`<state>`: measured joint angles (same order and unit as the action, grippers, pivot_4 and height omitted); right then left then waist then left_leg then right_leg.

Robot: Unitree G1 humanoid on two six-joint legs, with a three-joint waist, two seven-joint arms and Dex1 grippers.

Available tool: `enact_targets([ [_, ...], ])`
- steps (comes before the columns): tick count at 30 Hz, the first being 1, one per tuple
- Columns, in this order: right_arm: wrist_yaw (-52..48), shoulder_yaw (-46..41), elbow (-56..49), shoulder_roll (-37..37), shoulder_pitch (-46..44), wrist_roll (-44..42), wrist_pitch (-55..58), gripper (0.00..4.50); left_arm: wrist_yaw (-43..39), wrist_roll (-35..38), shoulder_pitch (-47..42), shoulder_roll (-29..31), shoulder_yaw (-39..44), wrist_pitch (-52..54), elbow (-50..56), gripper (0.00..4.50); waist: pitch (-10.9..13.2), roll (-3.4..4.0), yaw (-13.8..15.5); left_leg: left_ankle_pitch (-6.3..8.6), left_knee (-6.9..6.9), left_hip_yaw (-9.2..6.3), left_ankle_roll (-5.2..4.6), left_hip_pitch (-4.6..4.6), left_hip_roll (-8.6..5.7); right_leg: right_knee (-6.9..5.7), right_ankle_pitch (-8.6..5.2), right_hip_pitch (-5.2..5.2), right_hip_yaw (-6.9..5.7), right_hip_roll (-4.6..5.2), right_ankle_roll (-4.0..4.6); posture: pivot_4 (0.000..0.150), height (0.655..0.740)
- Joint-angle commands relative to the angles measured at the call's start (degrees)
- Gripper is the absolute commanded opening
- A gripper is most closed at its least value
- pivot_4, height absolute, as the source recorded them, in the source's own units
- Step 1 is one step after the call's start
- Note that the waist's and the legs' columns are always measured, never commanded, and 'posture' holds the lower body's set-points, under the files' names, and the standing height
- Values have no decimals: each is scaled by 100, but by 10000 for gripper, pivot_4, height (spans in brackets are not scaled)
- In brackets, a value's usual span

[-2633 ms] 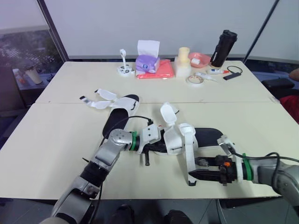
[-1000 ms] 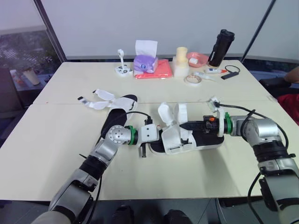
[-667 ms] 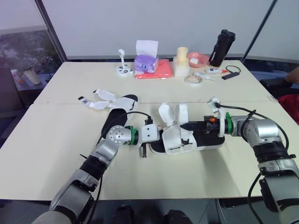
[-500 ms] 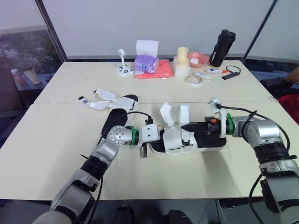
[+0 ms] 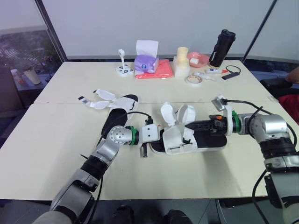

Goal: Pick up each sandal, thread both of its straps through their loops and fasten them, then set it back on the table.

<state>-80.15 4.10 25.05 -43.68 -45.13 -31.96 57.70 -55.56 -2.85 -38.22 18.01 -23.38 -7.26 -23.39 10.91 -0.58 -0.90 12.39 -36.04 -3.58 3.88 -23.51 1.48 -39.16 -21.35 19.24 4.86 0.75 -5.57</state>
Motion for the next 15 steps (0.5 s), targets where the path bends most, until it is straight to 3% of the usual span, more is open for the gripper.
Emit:
enact_targets([
  [1, -30, -163, -139, -6, -115, -184, 253, 513, 36, -268, 134, 80, -97, 85, -239, 0, 0, 0, 0, 0, 0, 0, 0, 0, 0, 0, 0, 0, 0, 0, 0, 1500, 7400],
  [9, -39, -166, -127, -27, -166, -248, 531, 513, 45, -285, 143, 87, -83, 65, -253, 0, 0, 0, -2, 0, 0, 0, 0, 0, 0, 0, 0, 0, 0, 0, 0, 1500, 7400],
  [15, -33, 157, -363, -121, 149, 79, 132, 513, 58, -291, 141, 88, -80, 55, -272, 0, 0, 0, -1, 0, 0, 0, 0, 0, 0, 0, 0, 0, 0, 0, 0, 1500, 7400],
])
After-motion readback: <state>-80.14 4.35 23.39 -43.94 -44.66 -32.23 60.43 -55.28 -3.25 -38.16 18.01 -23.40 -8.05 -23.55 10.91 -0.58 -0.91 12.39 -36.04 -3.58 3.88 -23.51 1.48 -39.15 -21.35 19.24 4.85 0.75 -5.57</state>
